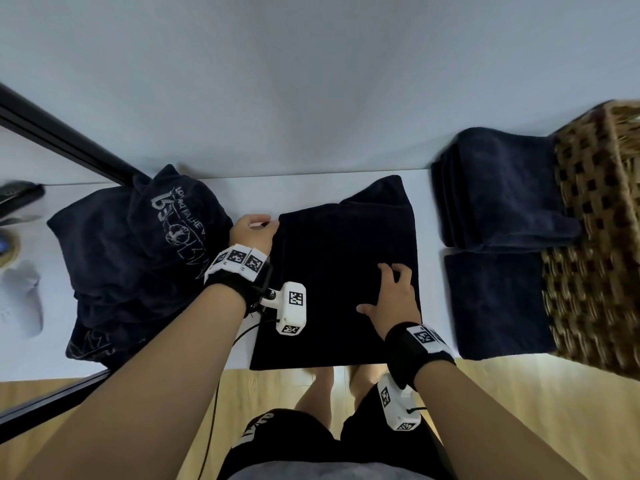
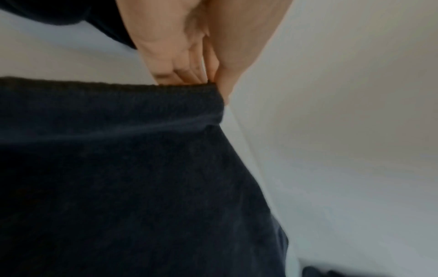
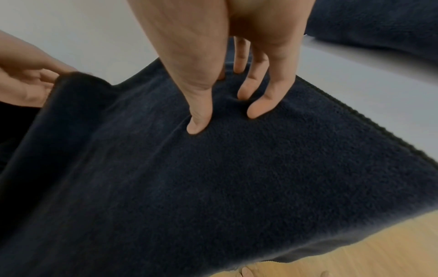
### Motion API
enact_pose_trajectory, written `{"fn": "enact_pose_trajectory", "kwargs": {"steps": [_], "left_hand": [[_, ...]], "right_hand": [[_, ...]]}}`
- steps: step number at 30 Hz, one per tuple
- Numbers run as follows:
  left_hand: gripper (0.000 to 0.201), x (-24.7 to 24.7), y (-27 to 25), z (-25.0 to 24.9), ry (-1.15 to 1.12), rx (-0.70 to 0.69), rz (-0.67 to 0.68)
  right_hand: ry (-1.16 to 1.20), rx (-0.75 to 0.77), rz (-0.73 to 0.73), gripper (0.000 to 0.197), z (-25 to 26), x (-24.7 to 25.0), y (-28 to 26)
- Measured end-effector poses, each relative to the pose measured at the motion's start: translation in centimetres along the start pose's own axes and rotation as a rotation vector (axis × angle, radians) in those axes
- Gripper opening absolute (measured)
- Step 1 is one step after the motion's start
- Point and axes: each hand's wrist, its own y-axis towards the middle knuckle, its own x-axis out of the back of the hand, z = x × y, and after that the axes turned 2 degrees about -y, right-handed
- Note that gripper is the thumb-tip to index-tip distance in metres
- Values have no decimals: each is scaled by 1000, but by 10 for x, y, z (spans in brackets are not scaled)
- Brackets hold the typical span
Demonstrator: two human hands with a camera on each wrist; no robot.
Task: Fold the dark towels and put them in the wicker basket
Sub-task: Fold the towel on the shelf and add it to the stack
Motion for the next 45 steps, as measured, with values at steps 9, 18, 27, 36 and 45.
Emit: {"fn": "enact_pose_trajectory", "kwargs": {"steps": [9,18,27,36,45], "left_hand": [[59,17,-16,-26,-124,-122,186],[75,-2,-38,7,831,-360,81],[102,-14,-12,32,1265,-409,436],[103,-21,2,32,1253,-396,377],[72,-25,-23,42,1226,-624,86]], "right_hand": [[-4,-13,13,87,4,4,0],[3,5,14,87,0,5,1],[-258,81,-101,91,-8,-4,3],[-172,119,-42,89,-5,3,4],[51,-204,-4,5,-78,-17,-70]]}}
